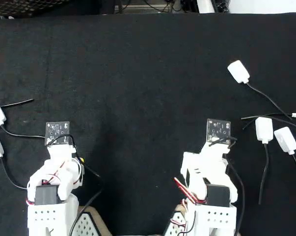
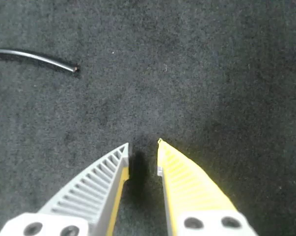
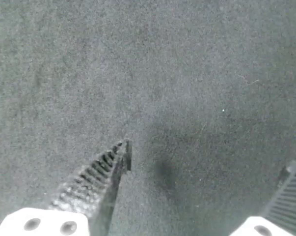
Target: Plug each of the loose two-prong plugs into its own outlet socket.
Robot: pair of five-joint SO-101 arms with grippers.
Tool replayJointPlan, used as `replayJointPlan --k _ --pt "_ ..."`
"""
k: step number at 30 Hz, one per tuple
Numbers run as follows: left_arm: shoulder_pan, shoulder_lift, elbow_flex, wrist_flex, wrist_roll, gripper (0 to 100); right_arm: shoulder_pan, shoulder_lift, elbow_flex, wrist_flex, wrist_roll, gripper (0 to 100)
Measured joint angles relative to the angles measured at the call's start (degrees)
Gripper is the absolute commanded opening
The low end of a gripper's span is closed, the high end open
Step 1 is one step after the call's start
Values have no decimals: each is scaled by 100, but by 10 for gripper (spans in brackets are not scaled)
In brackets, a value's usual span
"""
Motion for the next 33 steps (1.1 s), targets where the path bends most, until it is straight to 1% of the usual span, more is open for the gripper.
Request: replayJointPlan --k 2,8,13,18,22,27,33 --pt "0 0 0 0 0 109 0 0 0 -158 158 456" --pt "0 0 0 0 0 109 9 0 0 -659 1187 454" --pt "0 0 0 0 0 109 686 0 -193 -949 1899 454" --pt "0 0 0 0 0 109 1292 0 -633 -949 2462 453" --pt "0 0 0 0 0 109 1442 0 -686 -738 2884 453" --pt "0 0 0 0 0 109 1662 237 -870 -835 3024 453" --pt "0 0 0 0 0 109 2233 1829 -2084 -897 3024 453"
